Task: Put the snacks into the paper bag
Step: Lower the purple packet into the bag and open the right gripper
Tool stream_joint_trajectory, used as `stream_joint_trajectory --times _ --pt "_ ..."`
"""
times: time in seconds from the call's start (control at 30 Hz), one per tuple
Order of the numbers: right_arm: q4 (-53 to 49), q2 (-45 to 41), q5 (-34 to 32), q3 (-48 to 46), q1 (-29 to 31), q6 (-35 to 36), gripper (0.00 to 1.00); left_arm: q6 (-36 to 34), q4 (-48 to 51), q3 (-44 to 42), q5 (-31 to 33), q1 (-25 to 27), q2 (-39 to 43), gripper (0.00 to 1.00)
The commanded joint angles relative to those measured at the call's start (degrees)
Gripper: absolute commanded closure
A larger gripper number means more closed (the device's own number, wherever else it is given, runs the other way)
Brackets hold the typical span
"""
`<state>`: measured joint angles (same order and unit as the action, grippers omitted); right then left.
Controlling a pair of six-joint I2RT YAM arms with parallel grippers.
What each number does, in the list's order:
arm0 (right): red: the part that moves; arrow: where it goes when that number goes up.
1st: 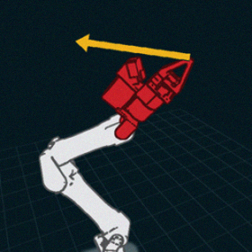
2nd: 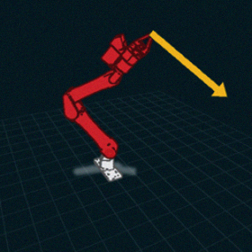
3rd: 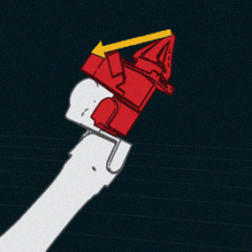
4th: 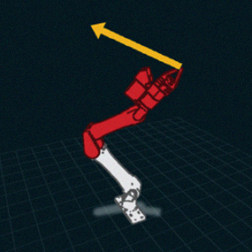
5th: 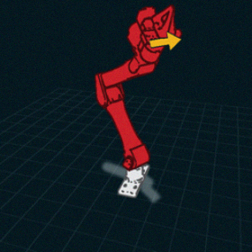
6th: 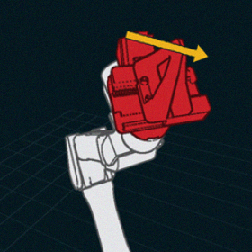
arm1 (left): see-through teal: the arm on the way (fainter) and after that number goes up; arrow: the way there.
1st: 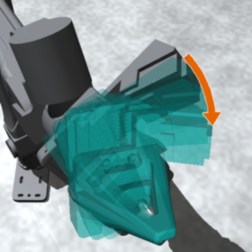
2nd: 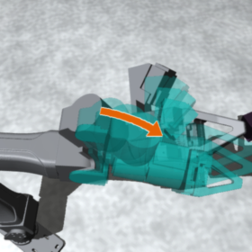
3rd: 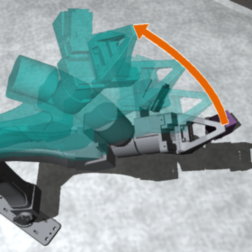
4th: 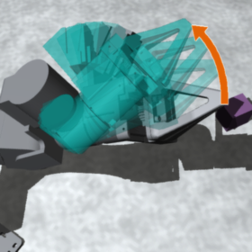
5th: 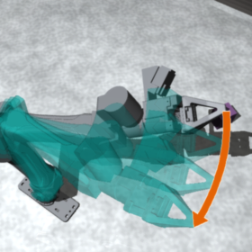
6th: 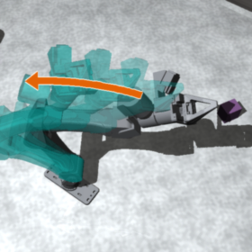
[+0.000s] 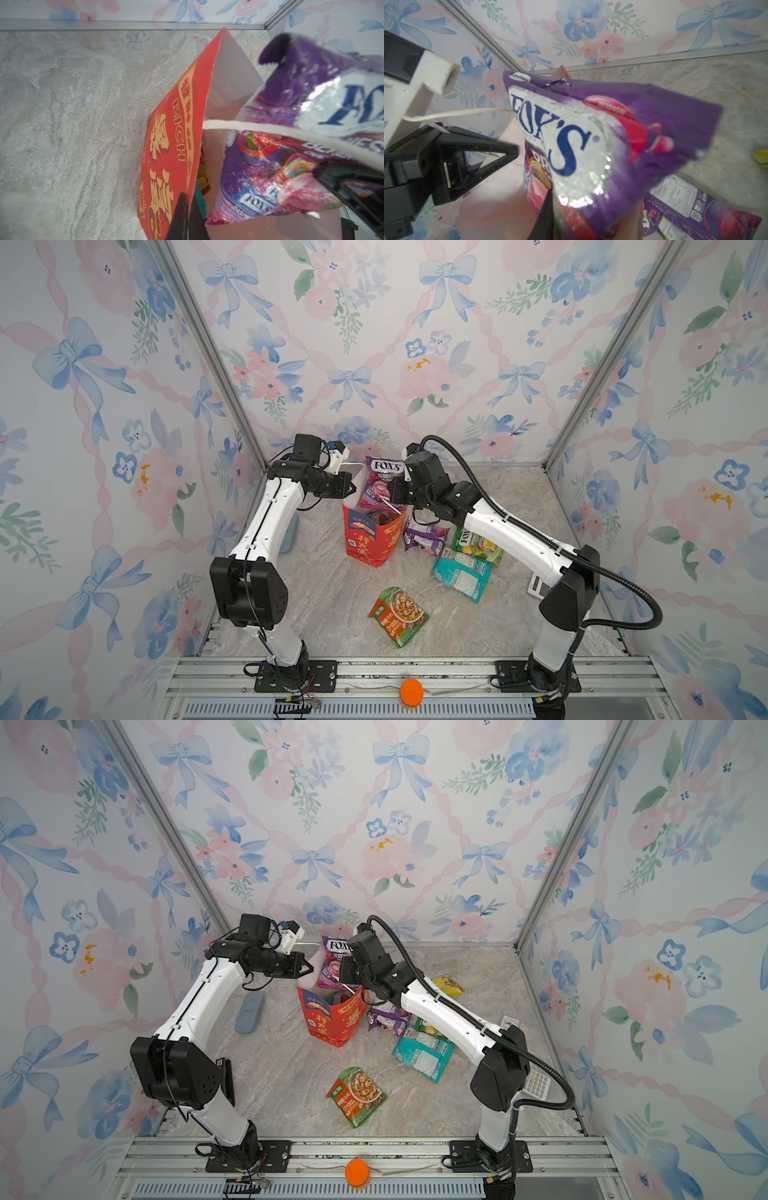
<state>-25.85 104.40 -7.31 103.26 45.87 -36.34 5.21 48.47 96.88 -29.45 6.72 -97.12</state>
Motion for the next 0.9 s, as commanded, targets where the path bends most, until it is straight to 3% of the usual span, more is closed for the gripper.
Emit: stream_joint_trajectory --times 0.0,0.63,0.73,0.8,0.87 --pt "3.24 -4.34 -0.69 -1.53 0.46 -1.78 1.00 -0.07 1.28 -0.82 0.01 0.31 0.02 1.00" --pt "6.93 -5.93 4.98 -8.87 0.49 -8.88 0.98 -0.07 1.31 -0.84 0.10 0.29 0.14 1.00" --pt "6.62 -6.48 4.38 -8.48 0.47 -8.44 0.79 -0.11 1.30 -0.79 0.10 0.27 0.13 1.00" --pt "6.09 -6.99 3.57 -7.80 0.51 -7.68 0.53 -0.11 1.28 -0.81 0.10 0.27 0.14 1.00" --pt "5.49 -7.67 2.76 -7.09 0.32 -6.43 0.34 -0.07 1.28 -0.74 0.10 0.27 0.18 1.00"
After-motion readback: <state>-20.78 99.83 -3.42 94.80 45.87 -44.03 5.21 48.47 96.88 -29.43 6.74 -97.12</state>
